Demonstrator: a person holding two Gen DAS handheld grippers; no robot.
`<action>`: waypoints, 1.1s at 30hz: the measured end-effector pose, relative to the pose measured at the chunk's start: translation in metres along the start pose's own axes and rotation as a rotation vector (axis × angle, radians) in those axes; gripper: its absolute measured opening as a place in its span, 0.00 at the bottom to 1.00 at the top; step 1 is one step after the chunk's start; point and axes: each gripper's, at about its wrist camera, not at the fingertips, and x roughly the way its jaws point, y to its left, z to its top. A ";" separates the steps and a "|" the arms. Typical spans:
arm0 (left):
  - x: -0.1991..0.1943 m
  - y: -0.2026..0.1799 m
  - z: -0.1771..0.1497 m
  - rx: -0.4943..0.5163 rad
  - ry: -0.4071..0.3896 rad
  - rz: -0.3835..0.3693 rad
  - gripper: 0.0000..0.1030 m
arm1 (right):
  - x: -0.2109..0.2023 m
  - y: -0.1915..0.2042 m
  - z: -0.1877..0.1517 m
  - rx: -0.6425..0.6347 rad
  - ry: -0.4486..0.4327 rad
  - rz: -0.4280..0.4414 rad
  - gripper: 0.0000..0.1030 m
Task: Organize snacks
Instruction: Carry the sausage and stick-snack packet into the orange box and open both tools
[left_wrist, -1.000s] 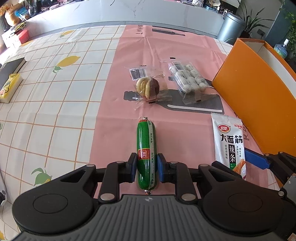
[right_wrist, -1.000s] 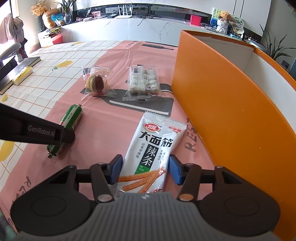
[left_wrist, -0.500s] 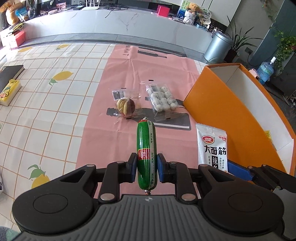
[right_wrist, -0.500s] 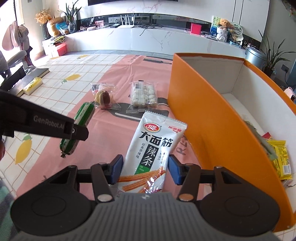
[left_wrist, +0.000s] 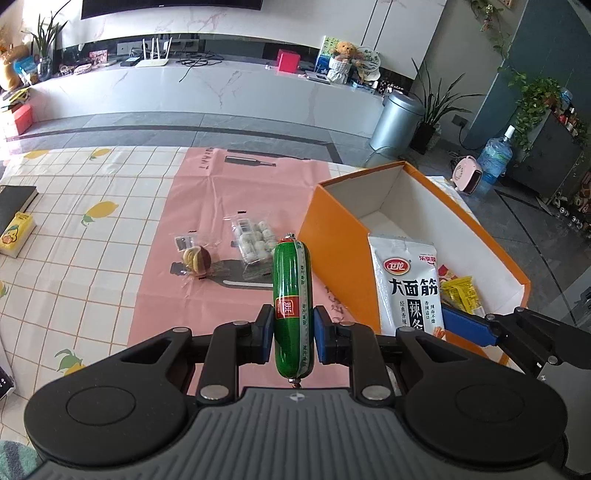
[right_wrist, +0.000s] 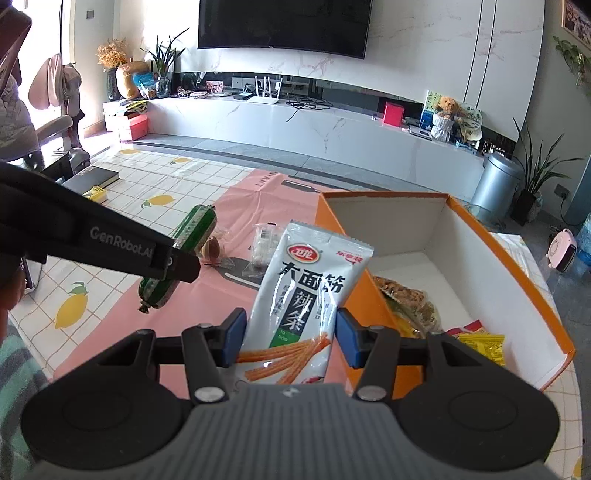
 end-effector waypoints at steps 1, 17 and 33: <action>-0.003 -0.006 0.001 0.008 -0.007 -0.009 0.24 | -0.005 -0.002 0.001 -0.012 -0.008 -0.006 0.49; 0.016 -0.099 0.024 0.151 -0.007 -0.122 0.24 | -0.049 -0.088 0.007 -0.101 -0.046 -0.062 0.49; 0.095 -0.144 0.068 0.249 0.103 -0.192 0.24 | 0.024 -0.173 0.023 -0.073 0.108 -0.048 0.49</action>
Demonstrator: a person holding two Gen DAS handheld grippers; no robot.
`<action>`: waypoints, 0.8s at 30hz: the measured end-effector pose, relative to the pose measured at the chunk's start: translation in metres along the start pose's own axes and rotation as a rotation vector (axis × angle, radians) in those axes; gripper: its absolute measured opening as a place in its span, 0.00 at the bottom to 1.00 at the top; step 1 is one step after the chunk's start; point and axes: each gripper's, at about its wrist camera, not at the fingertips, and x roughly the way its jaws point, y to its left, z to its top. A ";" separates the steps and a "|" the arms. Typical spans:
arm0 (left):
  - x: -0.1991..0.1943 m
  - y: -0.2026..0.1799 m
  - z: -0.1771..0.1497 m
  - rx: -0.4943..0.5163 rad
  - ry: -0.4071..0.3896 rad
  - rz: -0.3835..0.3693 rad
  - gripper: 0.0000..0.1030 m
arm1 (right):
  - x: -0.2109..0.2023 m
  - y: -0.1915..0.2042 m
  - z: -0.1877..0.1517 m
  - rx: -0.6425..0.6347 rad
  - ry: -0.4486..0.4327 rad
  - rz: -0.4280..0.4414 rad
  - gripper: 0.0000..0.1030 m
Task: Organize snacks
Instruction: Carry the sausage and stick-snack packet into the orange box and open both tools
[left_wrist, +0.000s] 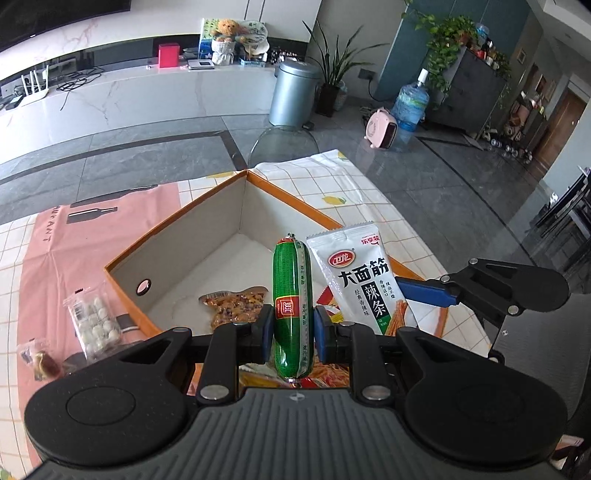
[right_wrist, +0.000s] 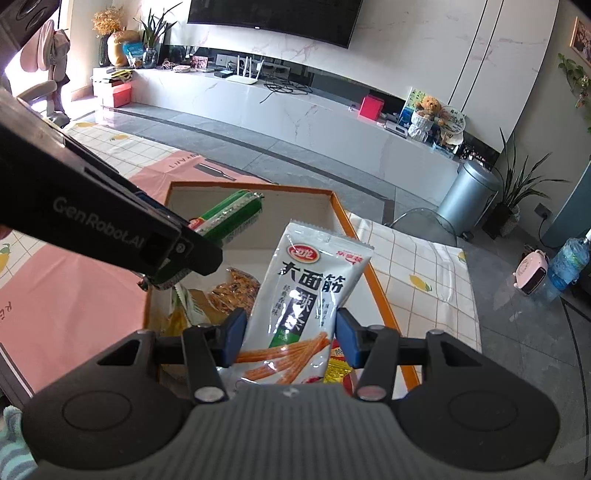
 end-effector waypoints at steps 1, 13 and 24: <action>0.005 0.001 0.002 0.004 0.010 0.001 0.24 | 0.008 -0.003 0.001 0.013 0.015 0.010 0.49; 0.073 0.026 0.018 0.069 0.178 0.114 0.24 | 0.092 -0.020 0.013 0.012 0.126 0.133 0.49; 0.113 0.040 0.022 0.136 0.312 0.209 0.24 | 0.148 0.000 0.021 -0.234 0.232 0.096 0.49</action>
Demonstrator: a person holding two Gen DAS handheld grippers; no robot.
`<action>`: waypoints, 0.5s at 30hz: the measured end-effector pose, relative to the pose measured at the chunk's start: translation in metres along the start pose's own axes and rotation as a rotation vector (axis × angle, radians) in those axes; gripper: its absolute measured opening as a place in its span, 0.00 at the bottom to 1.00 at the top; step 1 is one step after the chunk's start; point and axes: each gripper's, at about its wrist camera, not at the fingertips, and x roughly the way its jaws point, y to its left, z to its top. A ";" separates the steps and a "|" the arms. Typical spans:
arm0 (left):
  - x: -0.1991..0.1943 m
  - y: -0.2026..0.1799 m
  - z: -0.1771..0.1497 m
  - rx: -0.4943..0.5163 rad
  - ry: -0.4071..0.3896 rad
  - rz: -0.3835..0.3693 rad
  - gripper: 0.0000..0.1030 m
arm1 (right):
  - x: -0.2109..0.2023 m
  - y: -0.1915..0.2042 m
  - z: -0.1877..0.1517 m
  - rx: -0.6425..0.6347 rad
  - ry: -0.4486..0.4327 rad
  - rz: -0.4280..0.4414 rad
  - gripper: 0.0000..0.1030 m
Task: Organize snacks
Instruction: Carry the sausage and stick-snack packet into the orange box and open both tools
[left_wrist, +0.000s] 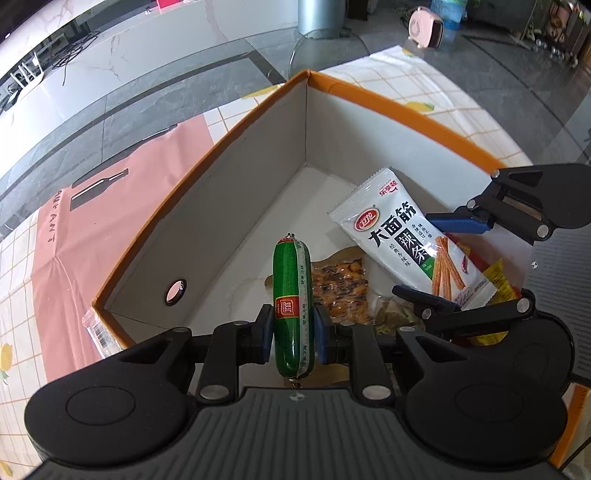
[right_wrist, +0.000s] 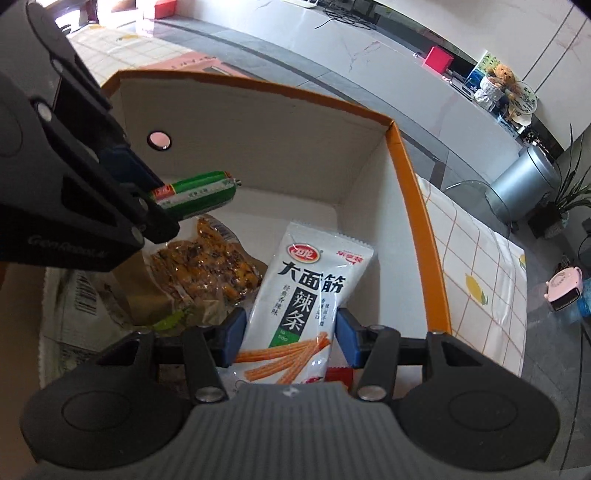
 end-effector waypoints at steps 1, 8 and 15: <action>0.003 -0.001 0.000 0.011 0.010 0.011 0.24 | 0.001 0.000 0.001 -0.003 -0.001 0.005 0.49; 0.018 -0.007 -0.003 0.064 0.070 0.067 0.24 | 0.010 -0.010 0.009 0.024 0.040 0.050 0.49; 0.022 -0.009 -0.003 0.068 0.085 0.062 0.24 | 0.013 -0.018 0.011 0.047 0.042 0.062 0.51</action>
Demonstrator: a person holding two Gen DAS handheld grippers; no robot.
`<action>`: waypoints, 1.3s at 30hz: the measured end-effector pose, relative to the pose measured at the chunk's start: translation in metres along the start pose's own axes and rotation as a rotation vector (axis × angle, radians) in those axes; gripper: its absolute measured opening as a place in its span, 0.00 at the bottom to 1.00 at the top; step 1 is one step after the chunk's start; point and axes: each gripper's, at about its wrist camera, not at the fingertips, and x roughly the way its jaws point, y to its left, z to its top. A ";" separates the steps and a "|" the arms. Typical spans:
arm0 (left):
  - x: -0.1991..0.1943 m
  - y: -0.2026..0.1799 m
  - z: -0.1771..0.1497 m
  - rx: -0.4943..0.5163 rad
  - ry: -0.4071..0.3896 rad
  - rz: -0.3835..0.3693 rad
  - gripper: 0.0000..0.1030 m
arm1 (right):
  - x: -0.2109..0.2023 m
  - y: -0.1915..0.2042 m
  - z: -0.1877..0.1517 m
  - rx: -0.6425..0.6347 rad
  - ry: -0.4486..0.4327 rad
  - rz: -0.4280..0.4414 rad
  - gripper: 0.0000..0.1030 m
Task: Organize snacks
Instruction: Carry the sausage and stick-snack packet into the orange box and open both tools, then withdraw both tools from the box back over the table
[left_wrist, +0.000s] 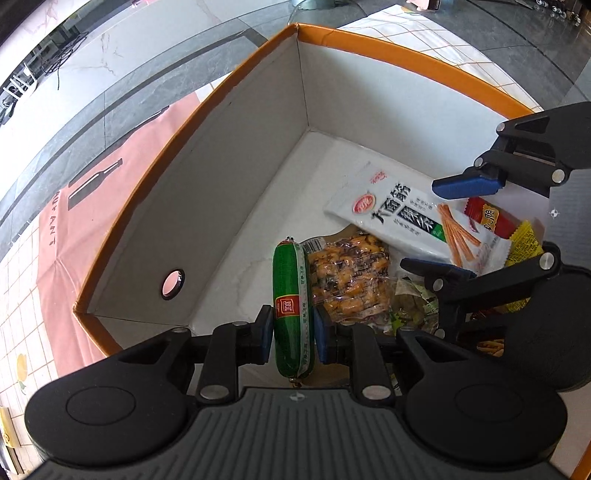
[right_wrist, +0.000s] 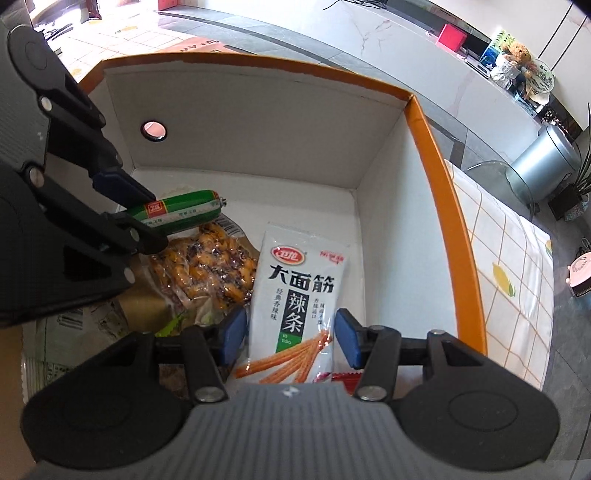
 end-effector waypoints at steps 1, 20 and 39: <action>0.000 0.000 0.000 -0.001 0.001 0.000 0.25 | -0.001 0.000 0.000 0.000 0.002 -0.004 0.51; -0.061 -0.002 -0.011 -0.016 -0.141 0.010 0.58 | -0.026 0.003 0.001 0.086 0.000 -0.059 0.80; -0.170 0.000 -0.088 -0.112 -0.388 -0.006 0.66 | -0.119 0.046 -0.026 0.303 -0.145 -0.019 0.80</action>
